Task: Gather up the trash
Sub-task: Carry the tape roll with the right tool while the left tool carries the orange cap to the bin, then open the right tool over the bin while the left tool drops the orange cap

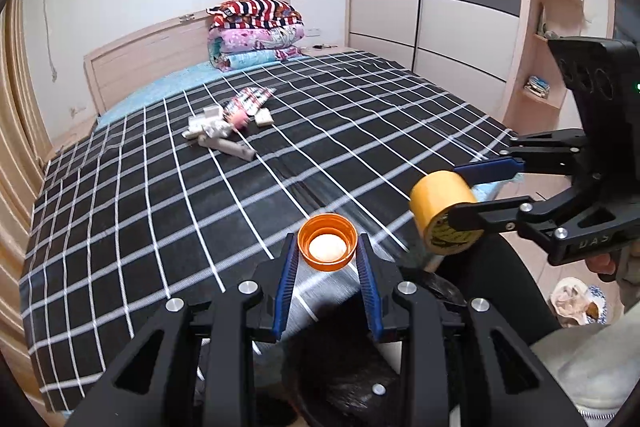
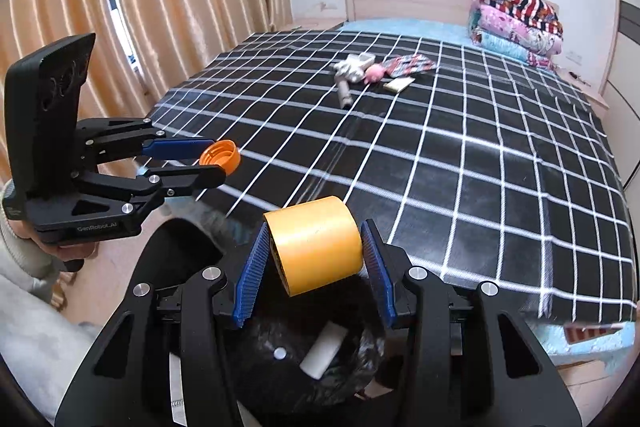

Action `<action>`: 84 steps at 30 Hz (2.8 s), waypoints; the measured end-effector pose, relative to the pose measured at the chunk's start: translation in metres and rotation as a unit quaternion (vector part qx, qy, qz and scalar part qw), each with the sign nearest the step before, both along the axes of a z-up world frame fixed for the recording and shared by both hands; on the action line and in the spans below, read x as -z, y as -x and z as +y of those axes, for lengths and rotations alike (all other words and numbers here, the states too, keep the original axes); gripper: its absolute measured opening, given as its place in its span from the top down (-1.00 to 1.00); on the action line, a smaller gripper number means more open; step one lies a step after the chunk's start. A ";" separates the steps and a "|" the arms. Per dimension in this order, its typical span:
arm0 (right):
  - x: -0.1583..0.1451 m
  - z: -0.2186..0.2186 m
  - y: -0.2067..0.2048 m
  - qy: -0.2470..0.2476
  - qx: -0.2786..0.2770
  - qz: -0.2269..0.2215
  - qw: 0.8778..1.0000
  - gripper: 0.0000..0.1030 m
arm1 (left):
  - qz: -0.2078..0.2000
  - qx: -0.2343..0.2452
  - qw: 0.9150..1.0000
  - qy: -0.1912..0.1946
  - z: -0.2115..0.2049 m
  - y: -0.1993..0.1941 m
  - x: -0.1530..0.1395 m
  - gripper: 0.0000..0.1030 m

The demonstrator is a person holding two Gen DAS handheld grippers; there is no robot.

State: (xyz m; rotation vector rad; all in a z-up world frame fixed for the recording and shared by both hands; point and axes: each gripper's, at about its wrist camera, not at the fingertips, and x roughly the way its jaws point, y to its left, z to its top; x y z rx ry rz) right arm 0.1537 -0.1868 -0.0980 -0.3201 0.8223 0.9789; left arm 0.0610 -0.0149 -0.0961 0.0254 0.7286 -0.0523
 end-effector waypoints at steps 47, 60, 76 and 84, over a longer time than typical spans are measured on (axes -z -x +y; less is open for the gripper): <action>0.178 0.017 0.026 0.204 -0.037 0.121 0.971 0.09 | 0.240 0.029 0.970 0.039 -0.034 0.001 0.194 0.44; 0.171 0.017 0.026 0.192 -0.029 0.127 0.973 0.08 | 0.222 0.032 0.973 0.058 -0.033 0.005 0.178 0.09; 0.104 0.007 0.023 0.122 -0.020 0.087 0.989 0.08 | 0.121 0.021 0.991 0.052 -0.015 0.019 0.096 0.09; 0.058 0.005 0.020 0.076 -0.024 0.053 0.995 0.08 | 0.065 0.023 0.997 0.043 -0.007 0.018 0.047 0.09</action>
